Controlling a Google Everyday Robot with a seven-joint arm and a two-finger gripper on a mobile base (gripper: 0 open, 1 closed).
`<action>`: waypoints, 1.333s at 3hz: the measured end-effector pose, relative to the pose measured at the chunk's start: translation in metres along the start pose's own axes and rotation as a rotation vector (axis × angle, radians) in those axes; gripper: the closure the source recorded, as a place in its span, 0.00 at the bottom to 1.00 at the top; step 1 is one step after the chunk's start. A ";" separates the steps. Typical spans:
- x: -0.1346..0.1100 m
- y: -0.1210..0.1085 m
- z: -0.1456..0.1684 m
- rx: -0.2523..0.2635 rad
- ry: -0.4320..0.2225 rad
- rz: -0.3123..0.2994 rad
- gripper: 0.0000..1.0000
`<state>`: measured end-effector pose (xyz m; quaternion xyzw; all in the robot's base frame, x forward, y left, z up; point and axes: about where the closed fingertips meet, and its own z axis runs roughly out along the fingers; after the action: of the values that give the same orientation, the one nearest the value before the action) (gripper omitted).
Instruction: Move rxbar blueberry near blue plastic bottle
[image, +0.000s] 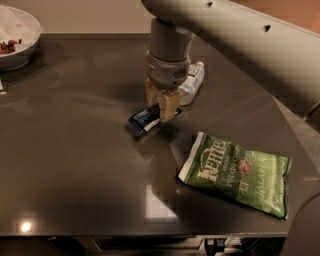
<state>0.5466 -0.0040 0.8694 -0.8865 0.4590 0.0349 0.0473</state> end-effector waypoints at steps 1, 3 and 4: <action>0.033 -0.007 -0.009 0.025 -0.007 0.125 1.00; 0.104 -0.001 -0.002 0.005 0.018 0.356 1.00; 0.124 0.013 -0.001 -0.009 0.029 0.416 1.00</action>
Offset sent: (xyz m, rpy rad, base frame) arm 0.0579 -0.1013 -0.0067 -0.0666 0.0845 -0.4037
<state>0.6075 -0.1126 0.8566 -0.7732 0.6326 0.0331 0.0286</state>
